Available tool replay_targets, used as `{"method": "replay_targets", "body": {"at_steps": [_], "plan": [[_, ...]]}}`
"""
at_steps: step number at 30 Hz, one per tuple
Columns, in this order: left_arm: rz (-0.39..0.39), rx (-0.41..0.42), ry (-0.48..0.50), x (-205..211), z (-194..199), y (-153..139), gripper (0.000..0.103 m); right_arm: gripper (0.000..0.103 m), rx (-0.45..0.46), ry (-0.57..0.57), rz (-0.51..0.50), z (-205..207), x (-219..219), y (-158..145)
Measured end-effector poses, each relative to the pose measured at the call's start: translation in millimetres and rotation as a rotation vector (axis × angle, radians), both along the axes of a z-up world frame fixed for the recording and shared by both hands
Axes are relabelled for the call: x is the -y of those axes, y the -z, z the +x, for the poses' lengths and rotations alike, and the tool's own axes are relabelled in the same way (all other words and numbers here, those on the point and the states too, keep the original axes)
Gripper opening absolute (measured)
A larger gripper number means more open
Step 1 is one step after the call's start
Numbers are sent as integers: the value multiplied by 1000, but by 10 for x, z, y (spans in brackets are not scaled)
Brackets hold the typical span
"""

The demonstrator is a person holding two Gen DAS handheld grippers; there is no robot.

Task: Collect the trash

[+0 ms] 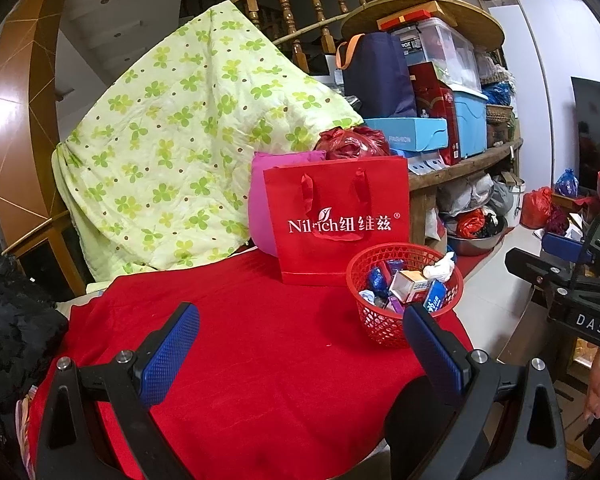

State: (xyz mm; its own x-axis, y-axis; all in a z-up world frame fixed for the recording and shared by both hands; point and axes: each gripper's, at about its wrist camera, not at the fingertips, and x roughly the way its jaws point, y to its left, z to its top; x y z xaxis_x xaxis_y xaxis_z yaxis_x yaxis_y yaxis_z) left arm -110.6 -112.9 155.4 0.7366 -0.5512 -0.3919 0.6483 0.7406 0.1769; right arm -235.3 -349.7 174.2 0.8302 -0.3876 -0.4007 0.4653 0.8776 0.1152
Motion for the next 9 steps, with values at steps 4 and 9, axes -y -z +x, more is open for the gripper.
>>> {"method": "replay_targets", "body": {"at_steps": [4,9], "plan": [[-1,2,27,54,30,9,101,75,-4,13,0,43,90,35],[-26,-35,43,39,239,108,101,75,-32,29,21,242,222,130]]}}
